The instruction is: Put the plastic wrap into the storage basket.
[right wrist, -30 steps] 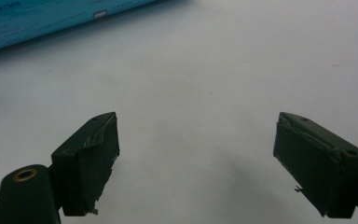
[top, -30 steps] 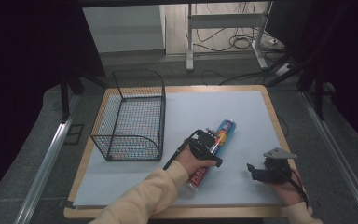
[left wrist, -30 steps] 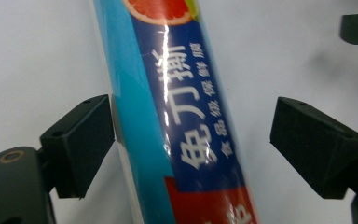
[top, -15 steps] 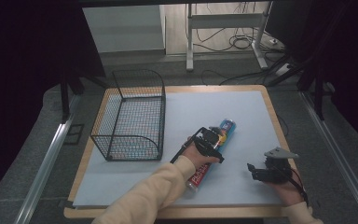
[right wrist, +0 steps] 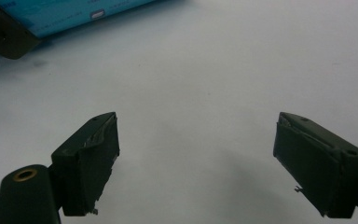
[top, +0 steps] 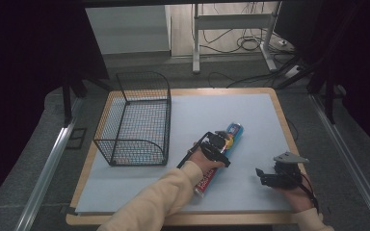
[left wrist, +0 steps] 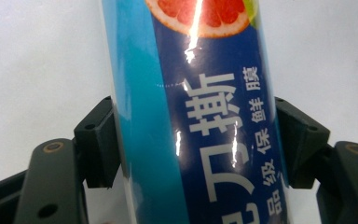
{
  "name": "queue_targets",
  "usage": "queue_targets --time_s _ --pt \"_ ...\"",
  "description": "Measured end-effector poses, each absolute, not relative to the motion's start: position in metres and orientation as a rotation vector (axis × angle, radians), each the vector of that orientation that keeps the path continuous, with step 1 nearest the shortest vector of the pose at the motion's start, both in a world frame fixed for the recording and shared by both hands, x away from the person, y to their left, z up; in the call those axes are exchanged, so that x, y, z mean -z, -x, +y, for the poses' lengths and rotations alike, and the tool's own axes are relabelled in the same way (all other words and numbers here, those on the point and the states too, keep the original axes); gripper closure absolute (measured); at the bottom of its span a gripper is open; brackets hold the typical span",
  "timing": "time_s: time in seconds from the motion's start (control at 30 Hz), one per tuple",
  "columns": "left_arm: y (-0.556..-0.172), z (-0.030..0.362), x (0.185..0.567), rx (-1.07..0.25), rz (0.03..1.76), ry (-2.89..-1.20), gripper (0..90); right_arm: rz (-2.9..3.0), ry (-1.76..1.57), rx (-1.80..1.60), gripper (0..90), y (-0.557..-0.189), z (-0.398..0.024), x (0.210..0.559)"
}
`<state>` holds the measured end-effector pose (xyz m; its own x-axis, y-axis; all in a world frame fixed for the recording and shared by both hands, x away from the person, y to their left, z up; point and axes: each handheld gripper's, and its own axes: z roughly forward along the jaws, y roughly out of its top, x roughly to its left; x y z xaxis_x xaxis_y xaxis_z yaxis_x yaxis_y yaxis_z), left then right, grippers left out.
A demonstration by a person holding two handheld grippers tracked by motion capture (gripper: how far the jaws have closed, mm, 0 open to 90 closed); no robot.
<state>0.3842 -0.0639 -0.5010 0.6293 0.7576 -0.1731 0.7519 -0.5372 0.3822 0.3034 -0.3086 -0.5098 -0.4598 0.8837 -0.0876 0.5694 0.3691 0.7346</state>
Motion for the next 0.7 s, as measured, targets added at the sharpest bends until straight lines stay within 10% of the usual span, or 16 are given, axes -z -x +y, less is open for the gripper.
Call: queue_targets --time_s 0.7 --pt "-0.394 -0.042 0.484 0.036 1.158 -2.389 30.6 2.157 -1.258 -0.883 14.2 -0.303 -0.309 0.510"
